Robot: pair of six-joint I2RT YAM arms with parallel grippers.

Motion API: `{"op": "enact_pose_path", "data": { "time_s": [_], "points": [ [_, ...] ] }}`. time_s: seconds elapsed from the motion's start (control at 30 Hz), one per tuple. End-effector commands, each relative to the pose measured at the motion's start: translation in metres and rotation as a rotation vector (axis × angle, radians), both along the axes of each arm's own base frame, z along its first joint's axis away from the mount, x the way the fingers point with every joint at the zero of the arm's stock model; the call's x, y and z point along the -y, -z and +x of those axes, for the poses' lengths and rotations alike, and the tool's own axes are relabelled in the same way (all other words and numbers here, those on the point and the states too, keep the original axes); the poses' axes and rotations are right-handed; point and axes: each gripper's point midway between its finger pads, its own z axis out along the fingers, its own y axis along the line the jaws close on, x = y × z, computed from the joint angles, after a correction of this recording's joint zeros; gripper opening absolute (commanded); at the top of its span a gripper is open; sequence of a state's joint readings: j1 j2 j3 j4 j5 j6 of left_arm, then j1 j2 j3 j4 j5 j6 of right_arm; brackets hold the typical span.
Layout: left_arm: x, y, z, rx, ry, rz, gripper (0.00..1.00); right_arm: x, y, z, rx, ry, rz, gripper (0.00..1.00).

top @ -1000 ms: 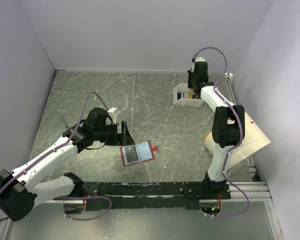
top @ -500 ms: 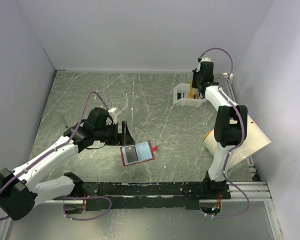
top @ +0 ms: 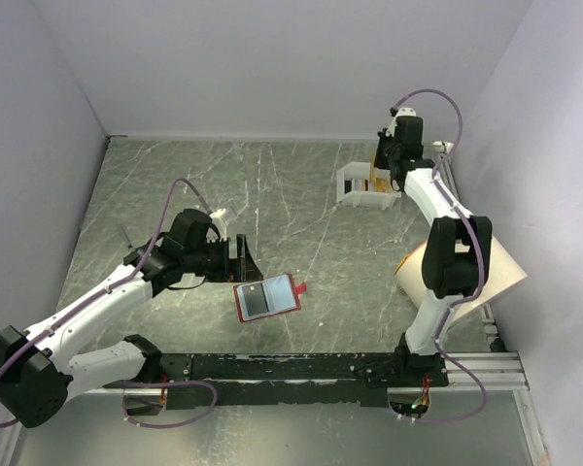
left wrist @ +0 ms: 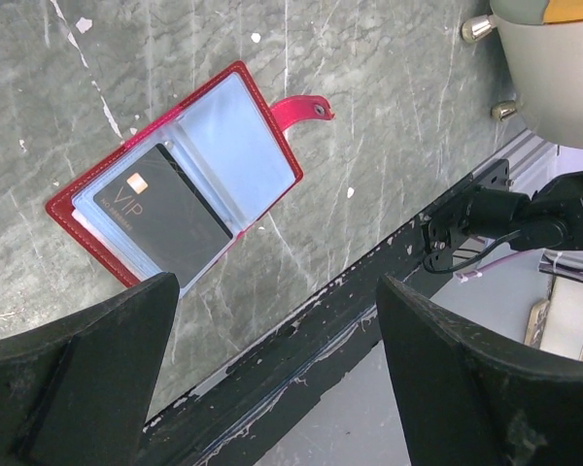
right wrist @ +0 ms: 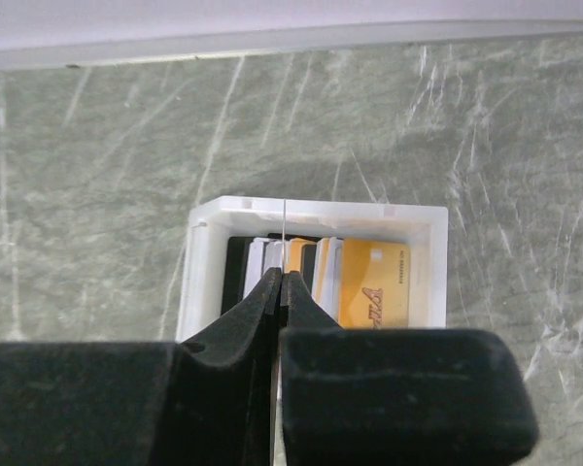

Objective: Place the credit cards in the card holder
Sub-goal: Pick up the credit card from the storage box.

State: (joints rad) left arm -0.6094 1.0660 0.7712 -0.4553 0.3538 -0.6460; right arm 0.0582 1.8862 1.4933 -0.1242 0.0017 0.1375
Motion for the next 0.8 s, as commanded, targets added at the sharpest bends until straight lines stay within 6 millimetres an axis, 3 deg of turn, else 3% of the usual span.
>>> {"op": "enact_pose_path", "data": {
  "time_s": [0.0, 0.17, 0.3, 0.53, 0.7, 0.77],
  "points": [
    [0.003, -0.009, 0.001, 0.016, -0.006, -0.047, 0.94, -0.008, -0.04, -0.015, 0.055, -0.022, 0.063, 0.0],
    [0.004, -0.016, 0.003, 0.022, -0.035, -0.072, 0.93, -0.024, -0.058, -0.04, 0.063, -0.056, 0.128, 0.0],
    [0.011, -0.023, 0.005, 0.01, -0.047, -0.125, 0.91, -0.055, -0.069, -0.07, 0.06, -0.144, 0.226, 0.0],
    [0.026, -0.045, 0.005, -0.002, -0.061, -0.272, 0.89, -0.131, -0.083, -0.142, 0.066, -0.33, 0.36, 0.0],
    [0.024, -0.062, 0.016, 0.046, -0.11, -0.289, 0.89, -0.193, -0.085, -0.198, 0.027, -0.5, 0.471, 0.0],
    [0.021, -0.069, 0.02, 0.069, -0.132, -0.29, 0.89, -0.211, -0.095, -0.218, 0.027, -0.564, 0.529, 0.0]
  ]
}}
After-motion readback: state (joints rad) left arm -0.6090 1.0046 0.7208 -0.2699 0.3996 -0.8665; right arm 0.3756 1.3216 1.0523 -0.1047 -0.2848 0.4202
